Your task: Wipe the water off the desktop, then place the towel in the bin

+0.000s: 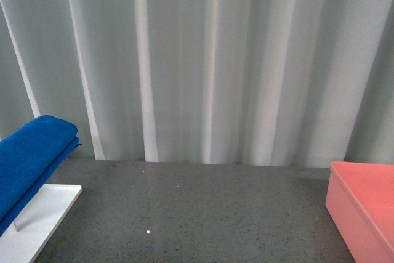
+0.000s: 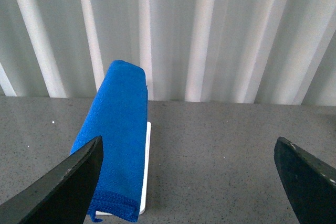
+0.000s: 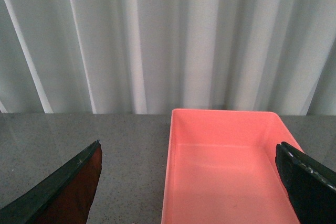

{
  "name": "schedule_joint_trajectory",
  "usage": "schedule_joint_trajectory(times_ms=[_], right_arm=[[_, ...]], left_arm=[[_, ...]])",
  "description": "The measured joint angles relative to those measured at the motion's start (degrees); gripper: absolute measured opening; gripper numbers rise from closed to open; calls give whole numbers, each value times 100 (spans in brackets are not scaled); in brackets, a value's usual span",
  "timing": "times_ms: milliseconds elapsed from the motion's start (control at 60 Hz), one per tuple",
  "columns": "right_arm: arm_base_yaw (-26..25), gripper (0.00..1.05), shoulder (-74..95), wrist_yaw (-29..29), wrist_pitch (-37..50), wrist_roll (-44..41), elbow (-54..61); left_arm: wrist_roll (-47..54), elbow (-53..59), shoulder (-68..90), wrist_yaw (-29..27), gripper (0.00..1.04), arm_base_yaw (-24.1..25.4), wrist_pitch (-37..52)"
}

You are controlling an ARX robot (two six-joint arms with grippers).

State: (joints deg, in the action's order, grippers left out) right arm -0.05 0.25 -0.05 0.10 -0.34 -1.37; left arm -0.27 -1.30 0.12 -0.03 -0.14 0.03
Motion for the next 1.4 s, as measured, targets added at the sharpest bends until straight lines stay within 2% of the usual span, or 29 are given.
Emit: schedule_joint_trajectory(times_ms=[1200,1217,1250,1317,1350,1400], right_arm=[[0,98,0,0,0,0,0],[0,98,0,0,0,0,0],[0,98,0,0,0,0,0],[0,98,0,2,0,2,0],[0,98,-4,0,0,2,0],[0,98,-4,0,0,2,2]], left_arm=[[0,0,0,0,98,0,0],[-61,-20,55,-140,98,-39,-70],[-332,-243,358,-920,98,-286,-732],[-920,-636,1147,-2124,98,-715,-1709],[-1141,-695,1401,-2321,98,-817,-1899],[-1303,-754,1714,-2286,98,-903,-1871]])
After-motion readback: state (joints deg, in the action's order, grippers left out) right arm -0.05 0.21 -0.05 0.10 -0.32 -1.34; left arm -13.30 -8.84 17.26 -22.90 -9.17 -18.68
